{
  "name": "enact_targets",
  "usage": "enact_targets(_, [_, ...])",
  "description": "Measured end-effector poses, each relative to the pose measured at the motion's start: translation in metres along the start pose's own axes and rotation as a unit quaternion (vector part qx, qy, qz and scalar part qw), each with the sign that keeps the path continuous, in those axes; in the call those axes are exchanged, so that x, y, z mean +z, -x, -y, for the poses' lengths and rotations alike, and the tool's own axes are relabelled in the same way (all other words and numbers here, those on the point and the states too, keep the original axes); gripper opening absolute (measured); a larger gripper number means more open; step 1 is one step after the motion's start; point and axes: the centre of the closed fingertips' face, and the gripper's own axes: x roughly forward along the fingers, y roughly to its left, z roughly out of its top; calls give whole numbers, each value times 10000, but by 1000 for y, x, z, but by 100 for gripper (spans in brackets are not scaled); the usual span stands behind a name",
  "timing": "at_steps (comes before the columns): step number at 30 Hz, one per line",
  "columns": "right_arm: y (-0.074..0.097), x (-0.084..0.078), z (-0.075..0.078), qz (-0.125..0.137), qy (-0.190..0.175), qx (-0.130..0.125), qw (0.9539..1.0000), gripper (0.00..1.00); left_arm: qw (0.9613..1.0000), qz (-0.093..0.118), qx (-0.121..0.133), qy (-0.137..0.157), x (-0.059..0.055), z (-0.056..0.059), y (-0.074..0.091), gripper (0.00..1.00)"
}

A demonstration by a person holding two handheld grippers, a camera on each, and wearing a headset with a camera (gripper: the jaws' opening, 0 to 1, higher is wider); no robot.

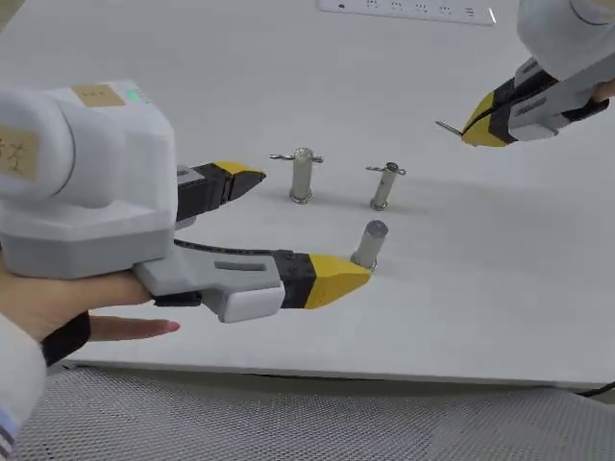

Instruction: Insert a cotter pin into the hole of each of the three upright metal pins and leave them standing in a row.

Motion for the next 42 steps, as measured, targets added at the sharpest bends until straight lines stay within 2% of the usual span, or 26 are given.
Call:
enact_targets(1, [5, 3, -1, 55, 68, -96, 9999, 0, 10000, 48, 55, -62, 3, -2, 0, 79])
enact_targets(4, [13, 9, -5, 161, 167, -236, 9995, 0, 9999, 151, 17, 79, 13, -3, -1, 78])
enact_targets(5, [17, 13, -8, 221, 212, -296, 9991, 0, 9995, 302, 88, -11, 23, -2, 0, 76])
enact_targets(7, [22, 19, -8, 342, 257, -385, 9983, 0, 9991, 395, 114, 88, 32, -4, -1, 74])
enact_targets(10, [30, 28, -10, 537, 323, -527, 9966, 0, 9976, 611, 23, 310, 46, -5, -3, 70])
enact_targets(13, [39, 37, -15, 697, 386, -666, 9946, 0, 9970, 714, 6, 281, 56, -8, -6, 68])
enact_targets(17, [49, 50, -20, 957, 439, -843, 9909, 0, 9975, 669, -41, 226, 62, -10, -12, 66])
enact_targets(18, [46, 51, -15, 997, 454, -874, 9901, 0, 9974, 686, -65, 229, 64, -10, -13, 65])
enact_targets(19, [48, 54, -16, 1045, 484, -938, 9889, 0, 9972, 707, -115, 228, 65, -13, -16, 64])
enact_targets(27, [56, 65, -24, 1280, 668, -1185, 9824, 0, 9954, 787, -438, 328, 78, -6, -32, 61])
enact_targets(30, [57, 67, -27, 1282, 732, -1247, 9811, 0, 9938, 831, -557, 494, 81, -3, -37, 57])
enact_targets(34, [57, 67, -31, 1234, 911, -1406, 9781, 0, 9929, 745, -673, 645, 80, 1, -43, 51])
enact_targets(36, [57, 69, -36, 1203, 966, -1392, 9782, 0, 9925, 716, -718, 677, 80, 3, -46, 50])
enact_targets(42, [50, 71, -46, 1166, 1101, -1366, 9776, 0, 9904, 563, -867, 923, 75, 8, -52, 34])
